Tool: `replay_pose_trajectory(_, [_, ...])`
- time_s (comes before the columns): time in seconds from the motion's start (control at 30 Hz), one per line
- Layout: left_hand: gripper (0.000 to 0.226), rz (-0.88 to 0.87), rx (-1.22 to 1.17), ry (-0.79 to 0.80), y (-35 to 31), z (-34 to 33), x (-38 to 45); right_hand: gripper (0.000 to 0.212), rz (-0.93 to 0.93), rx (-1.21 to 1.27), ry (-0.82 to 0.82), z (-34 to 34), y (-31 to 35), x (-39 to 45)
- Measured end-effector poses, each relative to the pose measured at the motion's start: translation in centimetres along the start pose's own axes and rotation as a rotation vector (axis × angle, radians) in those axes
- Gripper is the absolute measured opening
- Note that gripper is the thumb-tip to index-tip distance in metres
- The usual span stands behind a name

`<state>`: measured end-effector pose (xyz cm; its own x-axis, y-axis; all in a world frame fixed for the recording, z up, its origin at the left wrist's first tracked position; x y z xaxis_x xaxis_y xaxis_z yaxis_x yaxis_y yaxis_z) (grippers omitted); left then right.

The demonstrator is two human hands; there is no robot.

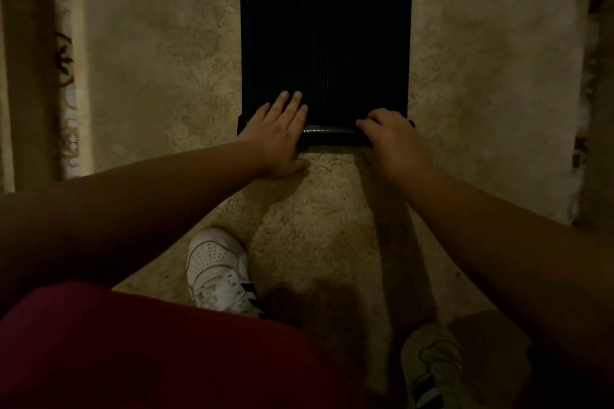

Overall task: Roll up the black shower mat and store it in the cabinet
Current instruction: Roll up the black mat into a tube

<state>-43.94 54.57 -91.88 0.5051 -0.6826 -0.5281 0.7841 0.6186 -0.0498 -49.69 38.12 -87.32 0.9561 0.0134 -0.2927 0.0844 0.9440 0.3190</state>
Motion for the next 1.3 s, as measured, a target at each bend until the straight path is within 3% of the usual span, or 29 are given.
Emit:
replay_pose_trajectory(0.23, [0.070, 0.009, -0.005, -0.186, 0.8, 2.3, 0.0, 0.043, -0.070, 0.022, 0.244, 0.4, -1.0, 3.0])
replay_pose_trajectory(0.43, [0.060, -0.042, -0.036, -0.222, 0.6, 1.8, -1.7, 0.051, -0.136, 0.186, 0.492, -2.3, -0.9, 2.1])
replay_pose_trajectory(0.57, [0.058, -0.062, -0.119, -0.170, 0.6, 1.6, -1.7, 0.048, -0.174, 0.287, 0.479, -2.9, -1.2, 1.3])
replay_pose_trajectory(0.73, [0.054, -0.057, -0.286, -0.090, 1.8, 1.8, -0.6, 0.048, -0.149, 0.182, 0.405, -2.2, -0.3, 2.1])
replay_pose_trajectory(0.87, [0.048, -0.026, -0.387, -0.138, 2.7, 2.9, -0.1, 0.032, -0.322, 0.501, 0.192, -1.6, -2.1, 1.5])
replay_pose_trajectory(1.0, [0.049, 0.021, -0.225, -0.213, 2.1, 2.8, -0.9, 0.030, -0.278, 0.496, 0.178, -1.4, -2.2, 2.5])
replay_pose_trajectory(1.2, [0.053, 0.058, -0.092, -0.246, 1.3, 2.3, -1.7, 0.035, -0.336, 0.612, 0.364, -2.0, -2.8, 3.8])
replay_pose_trajectory(1.3, [0.048, 0.071, -0.120, -0.243, 2.0, 2.7, -0.9, 0.039, -0.301, 0.546, 0.278, -1.0, -2.7, 3.8])
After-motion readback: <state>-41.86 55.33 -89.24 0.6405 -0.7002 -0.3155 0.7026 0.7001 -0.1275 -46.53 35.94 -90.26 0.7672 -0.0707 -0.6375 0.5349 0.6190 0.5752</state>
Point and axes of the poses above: each hand's wrist, its own x-axis towards the middle knuckle, its own z-axis out of the back of the hand, y = z × x, the point moved 9 cm from there along x, towards the middle knuckle, and after that the axes turned 4 degrees about x, right-handed, at the moved point
